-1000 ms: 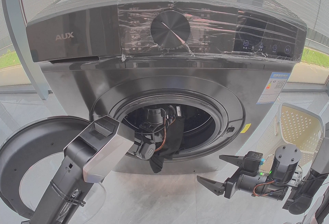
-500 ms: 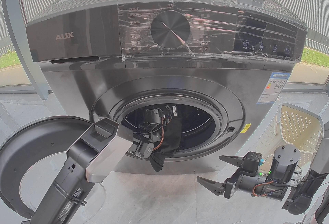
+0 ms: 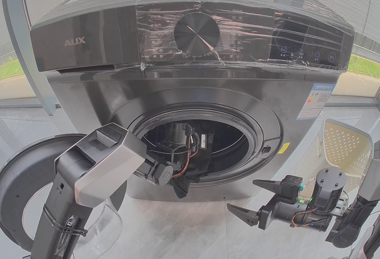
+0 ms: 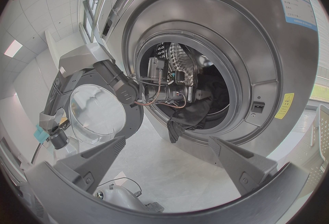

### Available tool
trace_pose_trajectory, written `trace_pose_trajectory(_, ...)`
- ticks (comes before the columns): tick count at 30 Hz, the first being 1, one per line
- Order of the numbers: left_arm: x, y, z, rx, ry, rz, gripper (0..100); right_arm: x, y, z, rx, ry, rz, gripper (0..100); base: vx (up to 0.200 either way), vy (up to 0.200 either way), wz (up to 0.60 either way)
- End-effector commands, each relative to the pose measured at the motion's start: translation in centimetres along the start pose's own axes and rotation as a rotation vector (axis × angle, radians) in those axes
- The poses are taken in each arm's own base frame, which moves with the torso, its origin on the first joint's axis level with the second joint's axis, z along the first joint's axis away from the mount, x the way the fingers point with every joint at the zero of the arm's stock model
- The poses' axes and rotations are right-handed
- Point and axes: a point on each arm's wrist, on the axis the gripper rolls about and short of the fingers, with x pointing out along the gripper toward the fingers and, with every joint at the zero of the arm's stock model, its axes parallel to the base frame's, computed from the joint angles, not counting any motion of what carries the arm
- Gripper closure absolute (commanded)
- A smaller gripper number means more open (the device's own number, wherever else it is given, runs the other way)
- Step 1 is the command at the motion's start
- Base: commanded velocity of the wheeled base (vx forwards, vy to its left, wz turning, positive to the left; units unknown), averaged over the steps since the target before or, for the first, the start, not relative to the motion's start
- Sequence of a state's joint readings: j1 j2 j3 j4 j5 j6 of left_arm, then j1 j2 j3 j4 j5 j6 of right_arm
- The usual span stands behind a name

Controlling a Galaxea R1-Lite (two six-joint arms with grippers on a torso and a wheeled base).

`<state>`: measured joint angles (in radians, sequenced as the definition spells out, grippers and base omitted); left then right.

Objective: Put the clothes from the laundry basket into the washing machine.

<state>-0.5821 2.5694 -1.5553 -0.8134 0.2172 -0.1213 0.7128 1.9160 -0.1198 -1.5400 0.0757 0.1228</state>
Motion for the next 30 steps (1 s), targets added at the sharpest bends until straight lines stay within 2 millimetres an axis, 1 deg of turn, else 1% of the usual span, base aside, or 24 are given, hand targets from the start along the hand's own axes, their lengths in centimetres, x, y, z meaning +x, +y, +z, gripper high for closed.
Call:
trace_pose_trajectory(1,-2.2,-0.7,0.3,0.015,0.06,-0.059,0,0.0,0.0,0.0,0.0,0.001,-0.002,0,0.0,0.0,0.0)
trace_pose_trajectory(4,-3.1,-0.8,-1.7,0.035,0.134,-0.076,0,0.0,-0.1,0.0,0.001,0.001,-0.005,0,0.0,0.0,0.0)
trace_pose_trajectory(6,-3.5,-0.5,-2.8,0.06,0.174,-0.085,0,0.0,-0.1,0.0,0.0,0.001,-0.005,0,0.0,0.0,0.0)
trace_pose_trajectory(10,-3.8,-0.1,-4.4,0.093,0.218,-0.082,0,0.1,0.0,0.0,-0.002,-0.001,0.003,0,0.0,0.0,0.0)
trace_pose_trajectory(13,-3.6,0.0,-5.1,0.095,0.227,-0.08,0,0.0,0.1,0.0,-0.001,0.001,0.004,0,0.0,0.0,0.0)
trace_pose_trajectory(16,-3.5,0.0,-5.2,0.096,0.225,-0.077,0,0.0,0.1,0.0,-0.001,0.002,0.004,0,0.0,0.0,0.0)
trace_pose_trajectory(18,-3.4,0.2,-5.8,0.1,0.238,-0.071,0,0.0,0.1,0.0,-0.001,0.001,0.004,0,0.0,0.0,0.0)
trace_pose_trajectory(19,-3.3,0.2,-6.0,0.102,0.239,-0.068,100,0.0,0.1,0.0,-0.001,0.001,0.004,0,0.0,0.0,0.0)
trace_pose_trajectory(25,-3.1,0.3,-6.6,0.106,0.234,-0.066,100,0.1,0.1,0.0,-0.002,-0.002,0.006,0,0.0,0.0,0.0)
trace_pose_trajectory(30,-2.9,0.4,-6.0,0.092,0.195,-0.065,100,0.1,0.1,0.2,-0.002,-0.01,0.007,0,0.0,0.0,0.0)
